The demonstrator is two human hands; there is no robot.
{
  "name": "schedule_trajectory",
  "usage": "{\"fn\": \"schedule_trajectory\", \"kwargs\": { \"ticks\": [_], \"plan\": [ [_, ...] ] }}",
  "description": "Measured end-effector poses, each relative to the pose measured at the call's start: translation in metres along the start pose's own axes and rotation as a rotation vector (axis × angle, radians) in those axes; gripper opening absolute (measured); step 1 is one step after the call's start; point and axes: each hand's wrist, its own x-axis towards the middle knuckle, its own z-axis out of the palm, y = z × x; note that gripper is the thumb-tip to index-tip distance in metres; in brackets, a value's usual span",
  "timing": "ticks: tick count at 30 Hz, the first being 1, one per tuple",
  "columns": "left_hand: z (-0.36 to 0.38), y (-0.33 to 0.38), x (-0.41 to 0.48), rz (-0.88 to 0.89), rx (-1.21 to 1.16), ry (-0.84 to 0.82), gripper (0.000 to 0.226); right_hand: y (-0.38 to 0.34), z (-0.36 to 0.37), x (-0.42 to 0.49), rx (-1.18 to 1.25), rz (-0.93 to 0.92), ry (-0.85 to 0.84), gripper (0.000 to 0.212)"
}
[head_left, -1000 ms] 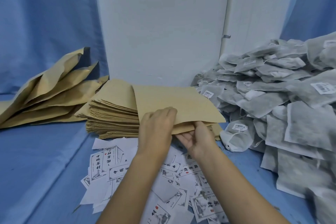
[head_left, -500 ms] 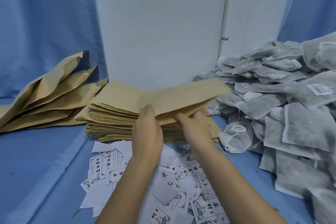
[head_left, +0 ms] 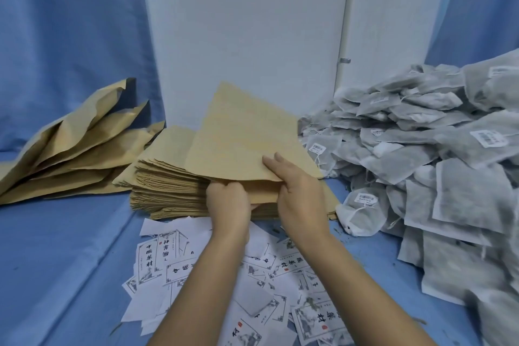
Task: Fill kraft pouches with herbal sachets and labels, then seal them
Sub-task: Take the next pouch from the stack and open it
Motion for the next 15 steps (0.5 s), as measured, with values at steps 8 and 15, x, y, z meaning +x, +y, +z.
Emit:
{"fn": "schedule_trajectory", "kwargs": {
  "ticks": [8,15],
  "plan": [
    [-0.004,-0.012,0.007,-0.064,0.100,-0.013,0.029,-0.003,0.001,0.000,0.261,0.101,0.210,0.066],
    [-0.008,-0.005,0.011,-0.091,-0.215,0.018,0.026,0.013,-0.005,0.005,0.079,0.287,0.095,0.052]
  ]
}}
